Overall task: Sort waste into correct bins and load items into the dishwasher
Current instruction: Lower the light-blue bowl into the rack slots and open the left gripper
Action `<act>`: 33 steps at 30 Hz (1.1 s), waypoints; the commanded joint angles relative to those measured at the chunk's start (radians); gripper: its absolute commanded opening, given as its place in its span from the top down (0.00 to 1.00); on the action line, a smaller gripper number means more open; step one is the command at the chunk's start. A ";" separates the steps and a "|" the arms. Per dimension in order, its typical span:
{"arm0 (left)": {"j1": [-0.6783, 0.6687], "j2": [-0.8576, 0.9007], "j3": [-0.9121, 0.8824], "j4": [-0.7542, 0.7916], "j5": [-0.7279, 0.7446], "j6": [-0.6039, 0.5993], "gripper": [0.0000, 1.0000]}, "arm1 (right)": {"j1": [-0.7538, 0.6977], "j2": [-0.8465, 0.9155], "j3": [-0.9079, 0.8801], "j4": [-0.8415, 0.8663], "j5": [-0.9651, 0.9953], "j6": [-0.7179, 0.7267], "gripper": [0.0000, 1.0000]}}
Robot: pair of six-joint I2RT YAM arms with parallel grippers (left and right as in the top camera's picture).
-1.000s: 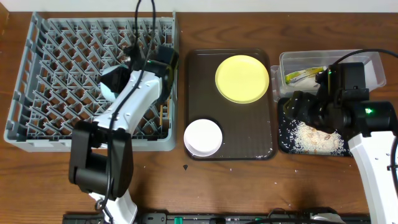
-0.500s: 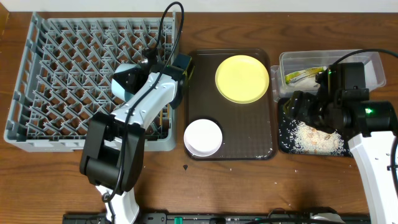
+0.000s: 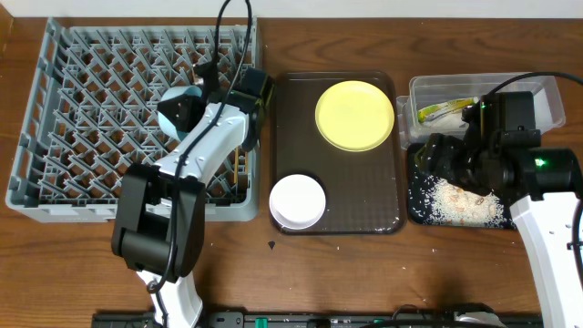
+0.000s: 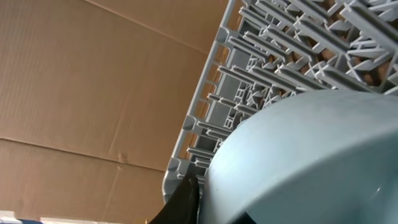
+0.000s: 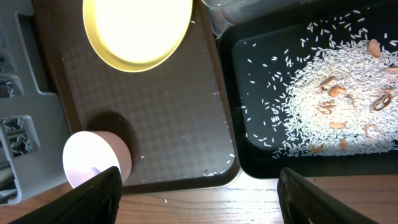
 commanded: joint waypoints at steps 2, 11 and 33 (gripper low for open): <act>0.002 0.017 0.000 0.011 0.009 -0.002 0.91 | -0.005 0.001 -0.004 -0.002 0.009 0.014 0.22; 0.002 0.016 0.000 0.004 -0.228 0.048 0.92 | -0.005 0.001 -0.004 0.001 0.009 0.014 0.22; 0.017 0.043 0.000 0.107 -0.031 0.031 0.92 | -0.005 0.001 -0.004 -0.007 0.009 0.014 0.22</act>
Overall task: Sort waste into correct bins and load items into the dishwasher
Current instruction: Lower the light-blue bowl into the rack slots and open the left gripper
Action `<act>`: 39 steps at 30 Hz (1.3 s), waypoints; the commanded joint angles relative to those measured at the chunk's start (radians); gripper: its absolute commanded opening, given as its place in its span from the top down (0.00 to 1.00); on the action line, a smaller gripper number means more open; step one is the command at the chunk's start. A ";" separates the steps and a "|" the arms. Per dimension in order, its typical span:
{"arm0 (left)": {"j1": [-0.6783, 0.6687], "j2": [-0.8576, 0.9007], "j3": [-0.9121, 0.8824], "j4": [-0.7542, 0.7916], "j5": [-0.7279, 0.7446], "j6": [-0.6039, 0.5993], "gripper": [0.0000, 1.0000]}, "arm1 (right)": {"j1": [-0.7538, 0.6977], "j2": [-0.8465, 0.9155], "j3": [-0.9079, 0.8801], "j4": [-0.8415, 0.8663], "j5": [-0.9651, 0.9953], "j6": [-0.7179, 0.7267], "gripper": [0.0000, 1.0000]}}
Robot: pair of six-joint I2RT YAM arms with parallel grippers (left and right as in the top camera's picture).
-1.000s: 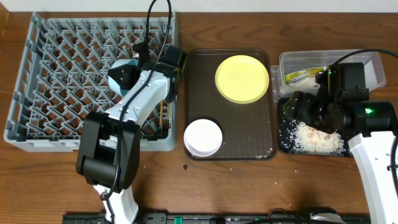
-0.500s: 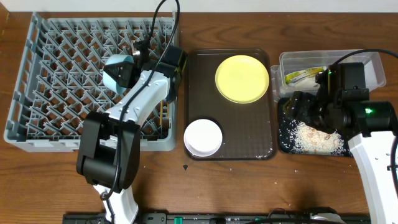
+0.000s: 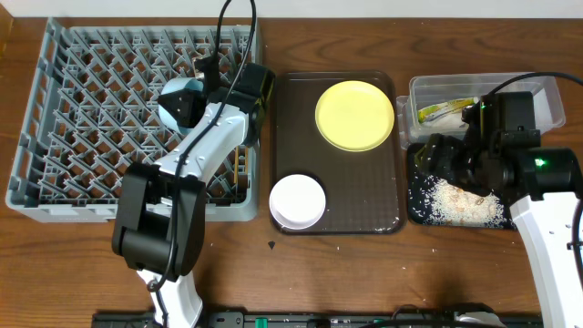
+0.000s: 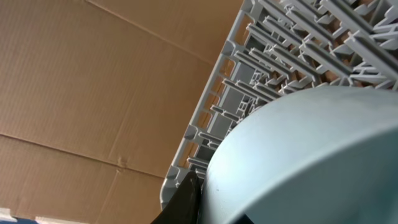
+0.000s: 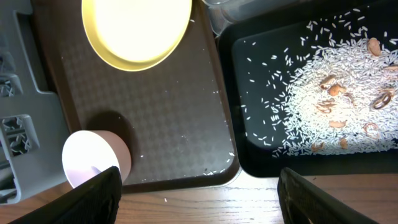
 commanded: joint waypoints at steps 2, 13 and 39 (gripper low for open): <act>0.013 0.048 0.001 0.004 -0.014 0.010 0.93 | -0.005 0.001 -0.004 -0.002 0.009 0.014 0.22; 0.015 0.055 0.001 0.004 -0.055 0.032 0.92 | -0.005 0.001 -0.004 0.003 0.000 0.014 0.21; -0.055 -0.165 0.001 -0.164 0.642 0.009 0.66 | -0.005 0.001 -0.004 0.014 -0.002 0.014 0.21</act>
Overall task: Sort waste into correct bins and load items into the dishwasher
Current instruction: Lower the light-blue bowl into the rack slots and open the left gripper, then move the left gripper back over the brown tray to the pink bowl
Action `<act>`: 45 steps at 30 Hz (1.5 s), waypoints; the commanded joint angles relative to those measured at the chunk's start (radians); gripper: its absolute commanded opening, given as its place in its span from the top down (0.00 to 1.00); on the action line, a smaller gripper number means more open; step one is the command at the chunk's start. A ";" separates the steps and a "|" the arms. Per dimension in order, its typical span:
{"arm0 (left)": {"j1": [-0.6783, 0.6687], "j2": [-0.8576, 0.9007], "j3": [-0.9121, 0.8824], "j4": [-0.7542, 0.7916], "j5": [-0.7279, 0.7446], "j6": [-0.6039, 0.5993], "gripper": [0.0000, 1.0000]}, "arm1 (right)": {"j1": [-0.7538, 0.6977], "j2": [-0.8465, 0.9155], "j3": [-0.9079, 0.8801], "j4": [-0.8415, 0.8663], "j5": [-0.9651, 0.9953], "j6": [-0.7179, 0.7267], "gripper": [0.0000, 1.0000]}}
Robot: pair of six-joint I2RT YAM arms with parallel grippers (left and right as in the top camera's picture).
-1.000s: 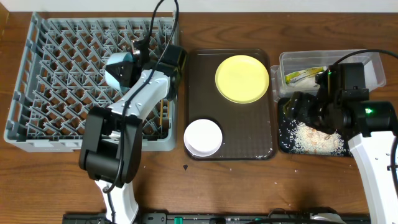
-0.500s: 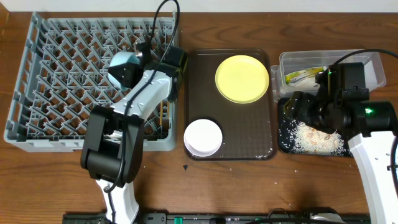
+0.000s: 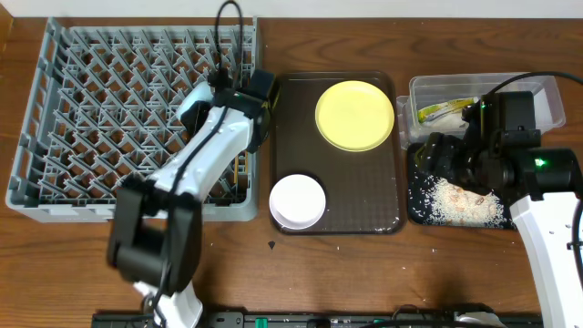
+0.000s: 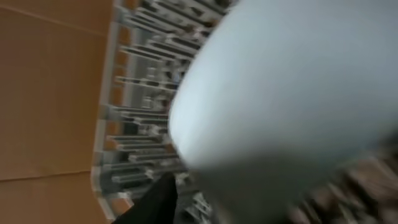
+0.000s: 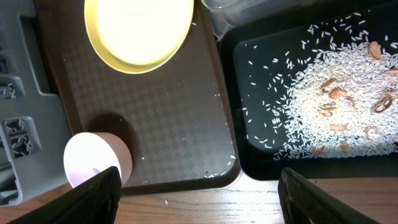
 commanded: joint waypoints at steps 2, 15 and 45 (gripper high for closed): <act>-0.005 -0.108 0.003 -0.032 0.254 -0.034 0.64 | -0.005 0.001 -0.003 0.002 -0.001 0.014 0.21; -0.043 -0.131 0.033 -0.108 0.550 -0.085 0.48 | -0.005 0.001 -0.003 -0.001 -0.002 0.014 0.21; 0.364 -0.116 0.031 0.198 1.011 0.290 0.88 | -0.005 0.001 -0.003 -0.005 -0.009 0.014 0.21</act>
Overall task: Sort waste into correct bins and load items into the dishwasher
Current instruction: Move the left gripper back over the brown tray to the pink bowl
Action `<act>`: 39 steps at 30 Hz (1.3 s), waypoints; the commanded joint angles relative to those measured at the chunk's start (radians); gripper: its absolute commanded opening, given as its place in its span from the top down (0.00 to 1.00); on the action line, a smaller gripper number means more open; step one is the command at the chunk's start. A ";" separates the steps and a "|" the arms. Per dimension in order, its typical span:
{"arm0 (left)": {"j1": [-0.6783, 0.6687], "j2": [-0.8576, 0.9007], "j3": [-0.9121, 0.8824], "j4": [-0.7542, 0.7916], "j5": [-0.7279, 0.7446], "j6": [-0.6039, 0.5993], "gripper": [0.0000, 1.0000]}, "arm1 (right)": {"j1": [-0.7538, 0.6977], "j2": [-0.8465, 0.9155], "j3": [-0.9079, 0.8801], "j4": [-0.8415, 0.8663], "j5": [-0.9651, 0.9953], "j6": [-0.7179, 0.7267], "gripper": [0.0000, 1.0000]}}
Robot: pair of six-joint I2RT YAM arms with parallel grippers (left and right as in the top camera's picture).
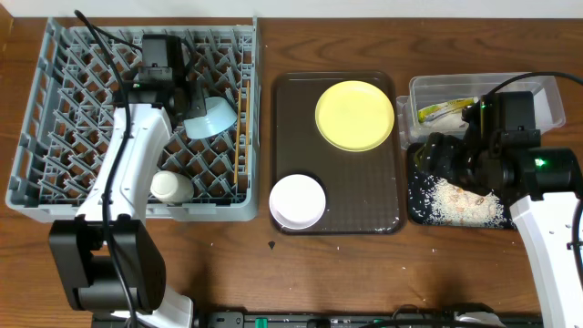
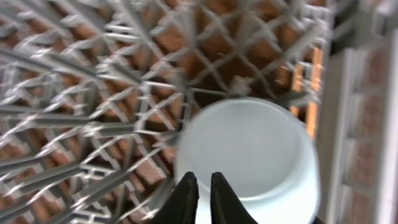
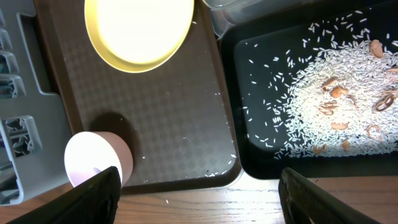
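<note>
A light blue bowl [image 1: 210, 117] lies tilted on the pegs in the right part of the grey dishwasher rack [image 1: 55, 191]. My left gripper [image 2: 204, 194] is shut on its rim, with the bowl [image 2: 249, 155] filling the left wrist view below the fingers. A yellow plate [image 1: 355, 115] and a white cup [image 1: 298, 200] sit on the brown tray [image 1: 364, 210]. My right gripper [image 3: 214, 202] hangs open over the tray's near right corner, holding nothing. Beside it is the black tray [image 3: 348, 155] with spilled rice and scraps [image 3: 342, 99].
A white cup [image 1: 170, 187] stands in the rack near its front edge. A clear bin [image 1: 537, 91] with a yellow-green wrapper [image 1: 444, 109] sits at the back right. A few rice grains lie on the wood before the tray.
My left arm has swung from the rack's right edge to reach in from the left and back. The bowl now faces the wrist camera, lower on the pegs. The right arm stayed still.
My left gripper held the blue bowl over the middle of the rack, then slightly further back. Then the wrist had turned with the bowl near the rack's right side. Now the bowl rests tilted on the pegs there, still gripped.
</note>
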 commanded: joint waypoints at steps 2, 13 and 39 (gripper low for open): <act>0.002 0.028 0.000 -0.002 0.135 0.135 0.88 | -0.005 0.001 -0.003 -0.001 -0.006 0.011 0.21; 0.003 0.056 -0.004 -0.095 0.119 0.030 0.92 | -0.005 0.001 -0.003 0.001 -0.006 0.011 0.21; -0.450 -0.268 -0.045 -0.278 0.179 -0.140 0.62 | -0.005 0.001 -0.003 0.003 -0.005 0.011 0.21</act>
